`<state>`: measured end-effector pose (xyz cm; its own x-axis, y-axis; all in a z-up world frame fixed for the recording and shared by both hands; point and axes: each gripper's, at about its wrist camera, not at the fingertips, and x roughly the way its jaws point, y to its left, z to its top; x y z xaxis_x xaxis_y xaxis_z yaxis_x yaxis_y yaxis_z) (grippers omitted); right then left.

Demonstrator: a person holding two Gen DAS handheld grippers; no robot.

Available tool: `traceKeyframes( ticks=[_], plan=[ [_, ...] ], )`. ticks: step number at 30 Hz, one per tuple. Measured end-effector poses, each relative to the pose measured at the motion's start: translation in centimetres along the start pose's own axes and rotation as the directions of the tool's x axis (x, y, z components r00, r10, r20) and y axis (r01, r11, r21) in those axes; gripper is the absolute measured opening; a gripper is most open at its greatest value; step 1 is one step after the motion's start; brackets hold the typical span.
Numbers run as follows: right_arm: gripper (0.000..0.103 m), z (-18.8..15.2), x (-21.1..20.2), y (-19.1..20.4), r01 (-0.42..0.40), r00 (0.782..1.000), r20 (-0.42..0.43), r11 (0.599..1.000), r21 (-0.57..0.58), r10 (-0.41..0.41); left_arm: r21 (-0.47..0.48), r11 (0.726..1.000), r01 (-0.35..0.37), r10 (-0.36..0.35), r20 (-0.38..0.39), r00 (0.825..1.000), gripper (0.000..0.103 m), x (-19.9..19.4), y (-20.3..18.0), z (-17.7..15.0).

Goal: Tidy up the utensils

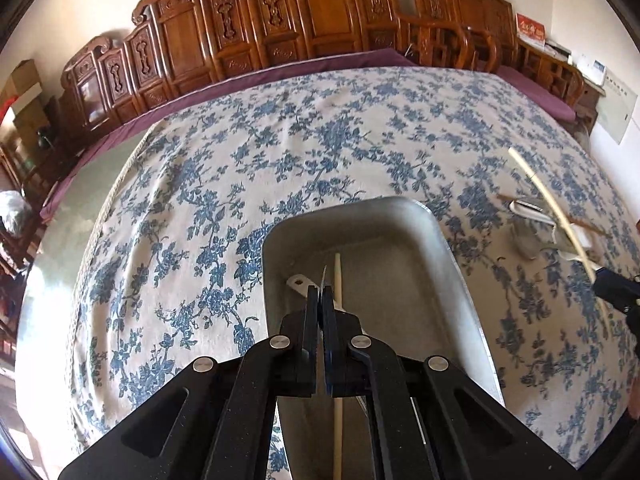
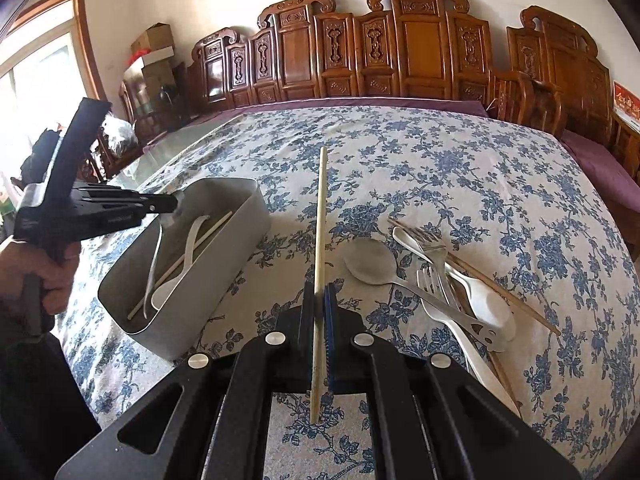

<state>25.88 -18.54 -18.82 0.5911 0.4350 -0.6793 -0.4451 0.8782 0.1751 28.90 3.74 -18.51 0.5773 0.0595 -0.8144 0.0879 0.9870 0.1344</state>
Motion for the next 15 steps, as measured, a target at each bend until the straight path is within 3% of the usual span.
traceKeyframes(
  ticks=[8, 15],
  plan=[
    [0.006, 0.1, -0.2, 0.5, -0.012, 1.000, 0.006, 1.000, -0.010, 0.012, 0.029, 0.999, -0.025, 0.026, -0.030, 0.999, 0.001, 1.6, -0.3, 0.4],
    [0.006, -0.1, -0.1, 1.2, -0.018, 1.000, 0.002, 1.000, -0.021, 0.018, -0.008, 1.000, 0.011, -0.011, -0.045, 0.999, 0.002, 2.3, -0.1, 0.6]
  ],
)
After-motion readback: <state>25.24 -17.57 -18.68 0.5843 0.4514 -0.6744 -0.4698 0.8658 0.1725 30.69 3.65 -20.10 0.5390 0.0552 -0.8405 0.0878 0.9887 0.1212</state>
